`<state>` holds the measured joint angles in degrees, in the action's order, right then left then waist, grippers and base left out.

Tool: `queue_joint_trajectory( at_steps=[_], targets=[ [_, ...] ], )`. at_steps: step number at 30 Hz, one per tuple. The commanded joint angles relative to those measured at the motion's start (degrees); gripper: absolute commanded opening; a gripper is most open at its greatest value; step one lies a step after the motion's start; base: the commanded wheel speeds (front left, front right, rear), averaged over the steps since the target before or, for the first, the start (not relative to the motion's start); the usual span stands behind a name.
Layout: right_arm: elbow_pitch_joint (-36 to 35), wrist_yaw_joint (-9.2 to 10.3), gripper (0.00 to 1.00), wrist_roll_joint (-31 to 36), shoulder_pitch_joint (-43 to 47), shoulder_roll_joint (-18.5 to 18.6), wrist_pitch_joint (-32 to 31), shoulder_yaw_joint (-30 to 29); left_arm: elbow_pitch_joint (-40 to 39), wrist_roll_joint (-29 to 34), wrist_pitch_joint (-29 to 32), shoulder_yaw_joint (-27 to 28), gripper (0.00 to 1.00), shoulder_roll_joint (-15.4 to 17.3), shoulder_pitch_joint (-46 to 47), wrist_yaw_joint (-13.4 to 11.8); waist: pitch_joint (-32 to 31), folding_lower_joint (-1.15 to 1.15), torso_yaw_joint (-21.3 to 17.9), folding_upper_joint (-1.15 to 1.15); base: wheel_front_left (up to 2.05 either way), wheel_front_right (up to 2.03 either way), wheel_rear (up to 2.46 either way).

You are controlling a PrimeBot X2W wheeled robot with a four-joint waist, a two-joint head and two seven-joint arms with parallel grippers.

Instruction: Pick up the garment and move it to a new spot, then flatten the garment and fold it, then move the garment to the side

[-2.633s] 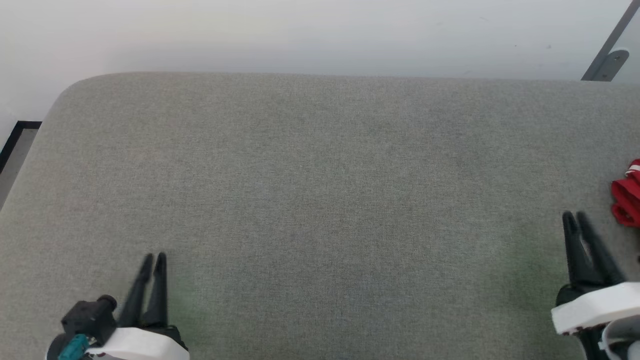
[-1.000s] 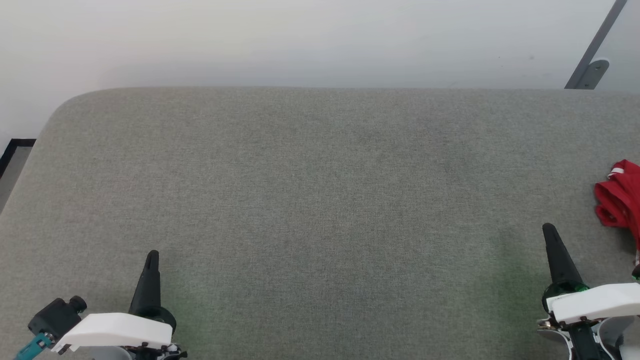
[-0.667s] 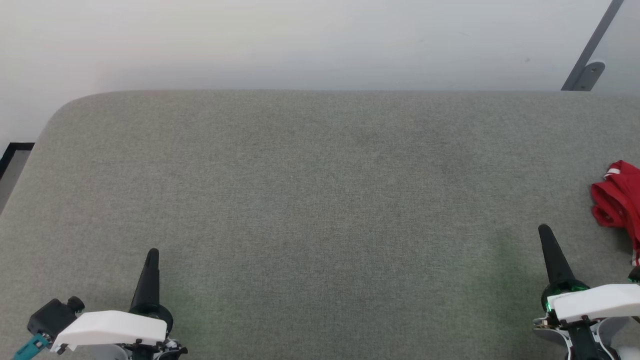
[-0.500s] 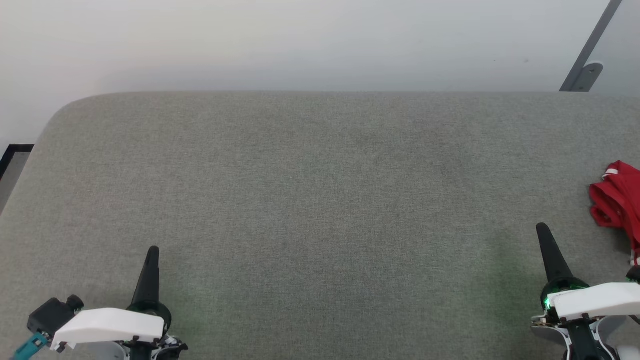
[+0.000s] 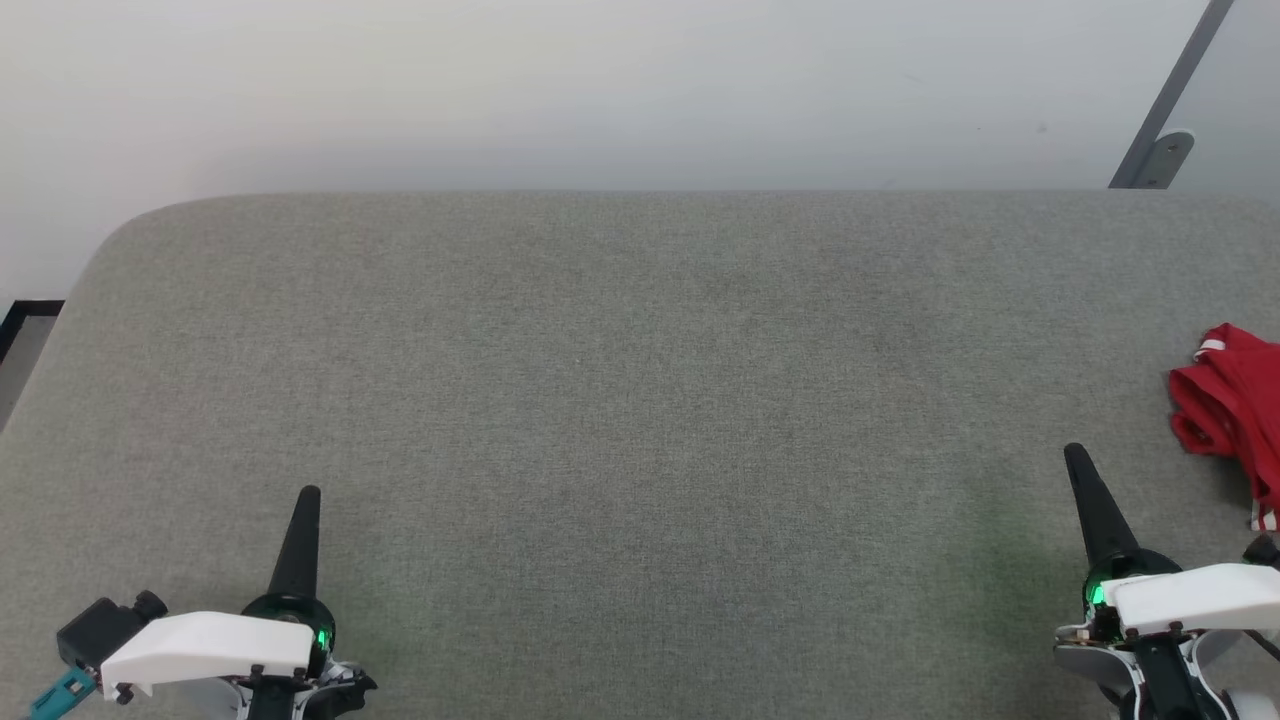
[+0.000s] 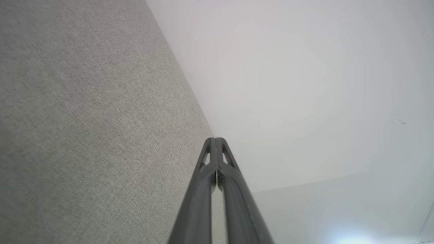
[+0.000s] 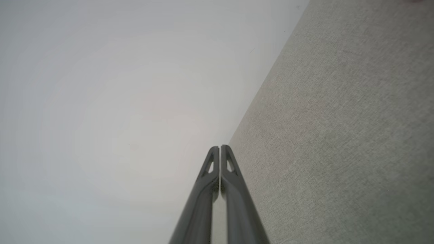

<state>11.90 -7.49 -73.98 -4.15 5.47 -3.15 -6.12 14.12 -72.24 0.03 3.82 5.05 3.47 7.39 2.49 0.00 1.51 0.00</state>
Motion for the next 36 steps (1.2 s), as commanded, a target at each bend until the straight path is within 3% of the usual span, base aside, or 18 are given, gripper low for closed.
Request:
queue_joint_trajectory(
  at_steps=[1, 36],
  targets=[
    [0.05, 0.00, 0.00, -1.57, -1.08, -0.21, -0.44, -0.26, -0.46, -1.92, 0.46, 0.39, 0.00, -0.07, 1.38, 0.11, -0.09, 0.00, -0.06, 0.00, 0.00, 0.00, 0.00],
    [1.69, -0.01, 0.00, -14.29, -2.09, -2.14, -2.81, -0.47, -0.24, -16.21, 4.71, 1.70, 0.00, -1.30, 2.53, 0.16, -1.66, 0.00, -1.09, 0.00, 0.00, 0.00, 0.00]
  ],
)
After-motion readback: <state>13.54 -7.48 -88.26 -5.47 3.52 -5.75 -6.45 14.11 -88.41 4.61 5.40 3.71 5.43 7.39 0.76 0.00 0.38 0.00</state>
